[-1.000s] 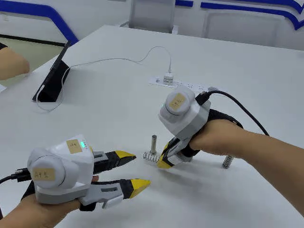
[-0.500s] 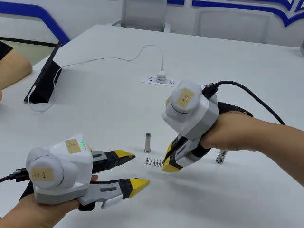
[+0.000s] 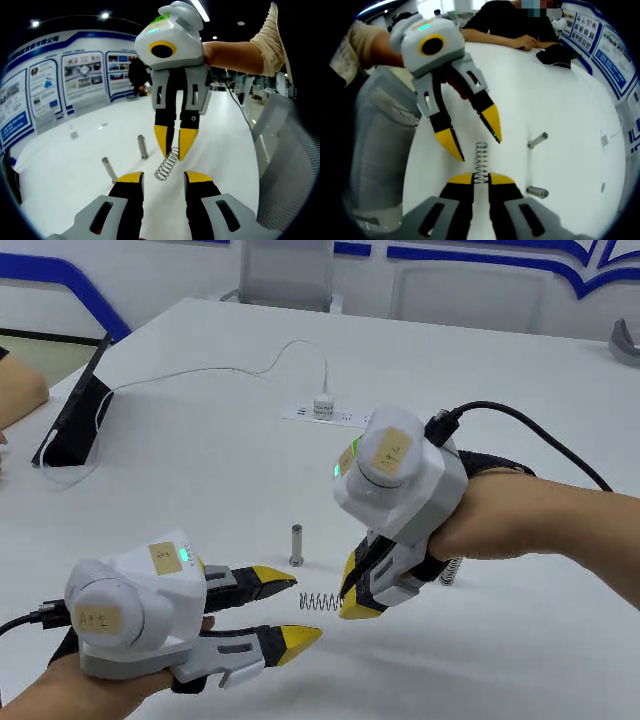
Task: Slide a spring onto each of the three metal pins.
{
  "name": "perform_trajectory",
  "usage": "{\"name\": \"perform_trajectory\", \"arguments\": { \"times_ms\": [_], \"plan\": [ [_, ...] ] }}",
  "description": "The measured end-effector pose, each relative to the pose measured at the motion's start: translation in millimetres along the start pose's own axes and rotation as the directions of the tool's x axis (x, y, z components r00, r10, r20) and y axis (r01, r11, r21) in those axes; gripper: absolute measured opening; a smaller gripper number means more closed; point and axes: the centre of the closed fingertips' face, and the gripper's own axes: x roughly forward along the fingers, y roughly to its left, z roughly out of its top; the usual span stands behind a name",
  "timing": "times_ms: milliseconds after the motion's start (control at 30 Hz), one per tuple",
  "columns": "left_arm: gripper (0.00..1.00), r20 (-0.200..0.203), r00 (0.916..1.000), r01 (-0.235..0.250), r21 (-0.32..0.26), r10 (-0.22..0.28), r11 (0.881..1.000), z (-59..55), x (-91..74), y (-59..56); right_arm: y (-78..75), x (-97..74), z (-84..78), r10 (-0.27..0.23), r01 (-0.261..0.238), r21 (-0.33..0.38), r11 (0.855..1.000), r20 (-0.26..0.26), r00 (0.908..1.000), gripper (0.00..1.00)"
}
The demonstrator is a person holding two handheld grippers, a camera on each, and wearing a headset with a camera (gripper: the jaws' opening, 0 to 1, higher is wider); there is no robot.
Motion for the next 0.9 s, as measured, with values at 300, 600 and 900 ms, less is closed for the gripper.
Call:
{"name": "perform_trajectory", "arguments": {
  "times_ms": [300, 600, 900],
  "plan": [
    [0.20, -0.001, 0.9992, 0.040, 0.046, -0.040, 0.998, 3.1, 3.5, -10.9, 6.0, -2.8, -1.9, 0.013, -0.014, -0.044, 0.999, -0.025, 0.9996, 0.12],
    [0.13, -0.007, 0.9984, 0.057, 0.078, -0.056, 0.995, 2.7, 4.6, -15.4, 13.4, -6.3, -0.2, 0.019, -0.023, -0.084, 0.996, -0.048, 0.9987, 0.12],
    [0.12, -0.007, 0.9980, 0.064, 0.084, -0.064, 0.994, 2.6, 4.5, -16.9, 15.2, -20.0, 15.6, 0.007, -0.009, -0.106, 0.994, -0.020, 0.9998, 0.12]
  ]
}}
